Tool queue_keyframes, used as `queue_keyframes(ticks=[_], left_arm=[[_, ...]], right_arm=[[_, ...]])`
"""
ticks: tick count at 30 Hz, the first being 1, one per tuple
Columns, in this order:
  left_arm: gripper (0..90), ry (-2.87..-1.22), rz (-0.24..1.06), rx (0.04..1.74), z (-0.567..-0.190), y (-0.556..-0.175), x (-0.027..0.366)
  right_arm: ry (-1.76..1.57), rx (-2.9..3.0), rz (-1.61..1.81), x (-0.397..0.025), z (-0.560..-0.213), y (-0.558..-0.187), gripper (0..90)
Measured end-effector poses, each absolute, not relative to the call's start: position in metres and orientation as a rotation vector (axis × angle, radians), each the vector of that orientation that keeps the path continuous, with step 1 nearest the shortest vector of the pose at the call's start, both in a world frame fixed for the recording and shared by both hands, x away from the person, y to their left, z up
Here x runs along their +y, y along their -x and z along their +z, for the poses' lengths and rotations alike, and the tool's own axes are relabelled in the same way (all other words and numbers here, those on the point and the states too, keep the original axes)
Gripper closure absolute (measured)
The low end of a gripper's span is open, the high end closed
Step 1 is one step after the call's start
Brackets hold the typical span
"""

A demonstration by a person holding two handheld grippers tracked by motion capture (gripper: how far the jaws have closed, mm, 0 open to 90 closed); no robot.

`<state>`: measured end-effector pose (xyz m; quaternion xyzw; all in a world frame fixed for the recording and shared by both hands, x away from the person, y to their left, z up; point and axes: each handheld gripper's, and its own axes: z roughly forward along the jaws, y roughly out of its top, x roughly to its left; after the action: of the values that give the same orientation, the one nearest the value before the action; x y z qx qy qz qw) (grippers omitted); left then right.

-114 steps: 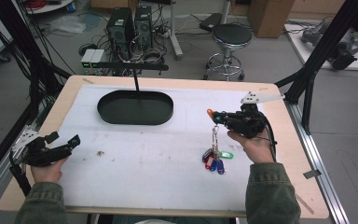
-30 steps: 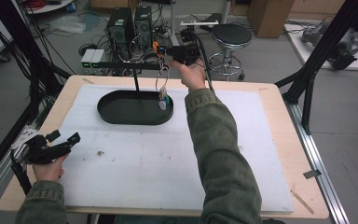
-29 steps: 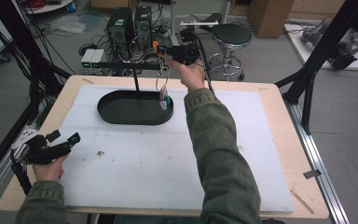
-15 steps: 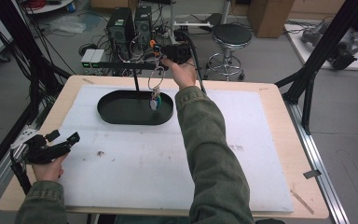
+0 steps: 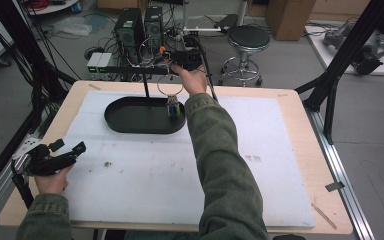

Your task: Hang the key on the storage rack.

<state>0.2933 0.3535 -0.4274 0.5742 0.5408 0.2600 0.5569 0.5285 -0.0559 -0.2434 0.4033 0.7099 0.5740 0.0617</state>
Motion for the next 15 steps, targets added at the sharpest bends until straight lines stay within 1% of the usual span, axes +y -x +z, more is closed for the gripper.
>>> queue_keyframes(ticks=[5,7,9,14,15], left_arm=[[1.9,-1.359,0.618,1.273,-0.427,-0.292,0.353],[1.9,-1.361,0.620,1.272,-0.427,-0.292,0.353],[1.9,-1.360,0.620,1.272,-0.427,-0.292,0.353],[1.9,-1.363,0.627,1.274,-0.427,-0.292,0.353],[1.9,-1.363,0.627,1.274,-0.427,-0.292,0.353]], right_arm=[[-1.170,2.190,1.749,-0.050,-0.246,-0.528,85.3],[-1.163,2.171,1.757,-0.051,-0.244,-0.526,77.9],[-1.140,2.156,1.756,-0.052,-0.242,-0.523,76.8],[-1.118,2.152,1.723,-0.058,-0.241,-0.518,68.6],[-1.118,2.152,1.723,-0.058,-0.241,-0.518,68.6]])
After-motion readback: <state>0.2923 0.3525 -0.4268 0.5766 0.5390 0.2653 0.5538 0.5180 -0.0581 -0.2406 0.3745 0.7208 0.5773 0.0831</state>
